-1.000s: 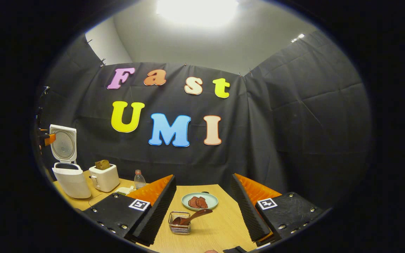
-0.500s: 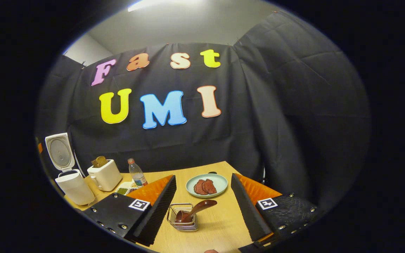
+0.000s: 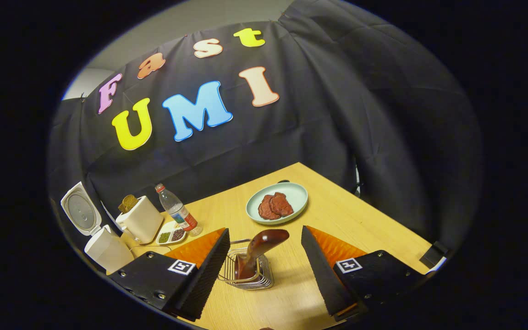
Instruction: Close the left gripper, press the button to open the rice cooker; take a wooden spoon from the chopstick holder with the right hand, scoop a spoonful of rice and pour it into the rice cooker, then put the wooden spoon back into the chopstick holder.
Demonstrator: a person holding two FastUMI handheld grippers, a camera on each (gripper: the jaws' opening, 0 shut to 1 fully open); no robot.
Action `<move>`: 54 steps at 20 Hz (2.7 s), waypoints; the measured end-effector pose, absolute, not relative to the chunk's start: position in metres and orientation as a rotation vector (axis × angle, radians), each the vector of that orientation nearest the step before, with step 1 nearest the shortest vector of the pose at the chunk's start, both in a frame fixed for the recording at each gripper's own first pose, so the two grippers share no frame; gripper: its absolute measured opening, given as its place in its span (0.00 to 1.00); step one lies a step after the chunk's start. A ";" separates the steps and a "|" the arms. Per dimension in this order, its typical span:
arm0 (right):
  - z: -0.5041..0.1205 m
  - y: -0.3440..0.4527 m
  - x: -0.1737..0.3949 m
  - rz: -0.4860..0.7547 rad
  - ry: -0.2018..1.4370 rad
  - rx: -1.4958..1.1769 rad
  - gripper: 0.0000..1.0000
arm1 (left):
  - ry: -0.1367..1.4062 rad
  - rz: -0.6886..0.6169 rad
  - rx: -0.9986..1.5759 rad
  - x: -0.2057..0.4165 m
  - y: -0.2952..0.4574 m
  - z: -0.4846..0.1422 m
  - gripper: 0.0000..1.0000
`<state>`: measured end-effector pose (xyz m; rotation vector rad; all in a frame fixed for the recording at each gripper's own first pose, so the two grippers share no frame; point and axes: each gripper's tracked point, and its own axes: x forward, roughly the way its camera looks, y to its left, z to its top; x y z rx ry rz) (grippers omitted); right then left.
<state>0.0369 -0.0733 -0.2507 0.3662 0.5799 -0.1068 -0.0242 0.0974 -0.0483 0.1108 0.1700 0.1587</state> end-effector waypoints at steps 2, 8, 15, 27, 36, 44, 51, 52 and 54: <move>-0.260 -0.068 0.037 -0.082 0.612 0.382 0.95 | 0.177 0.163 0.130 -0.030 0.093 -0.050 0.98; -0.281 -0.051 0.047 -0.012 0.653 0.411 0.54 | 0.198 0.198 0.183 -0.051 0.090 -0.056 0.98; -0.286 -0.040 0.050 0.057 0.671 0.391 0.16 | 0.219 0.255 0.125 -0.064 0.086 -0.067 0.98; -0.211 -0.033 0.057 0.063 0.555 0.236 0.11 | 0.172 0.158 0.098 -0.027 0.075 -0.066 0.98; -0.158 0.021 0.061 0.015 0.465 0.224 0.11 | 0.158 0.073 0.054 0.012 0.131 -0.078 0.98; -0.146 0.104 0.069 0.071 0.437 0.205 0.11 | 0.152 0.052 0.054 0.018 0.185 -0.086 0.98; -0.190 0.176 0.074 0.129 0.490 0.190 0.11 | 0.182 0.053 0.048 0.009 0.225 -0.106 0.98; -0.198 0.185 0.075 0.128 0.498 0.191 0.11 | 0.189 0.056 0.049 0.007 0.232 -0.110 0.98; -0.212 0.198 0.080 0.125 0.510 0.180 0.11 | 0.201 0.057 0.042 0.002 0.243 -0.115 0.98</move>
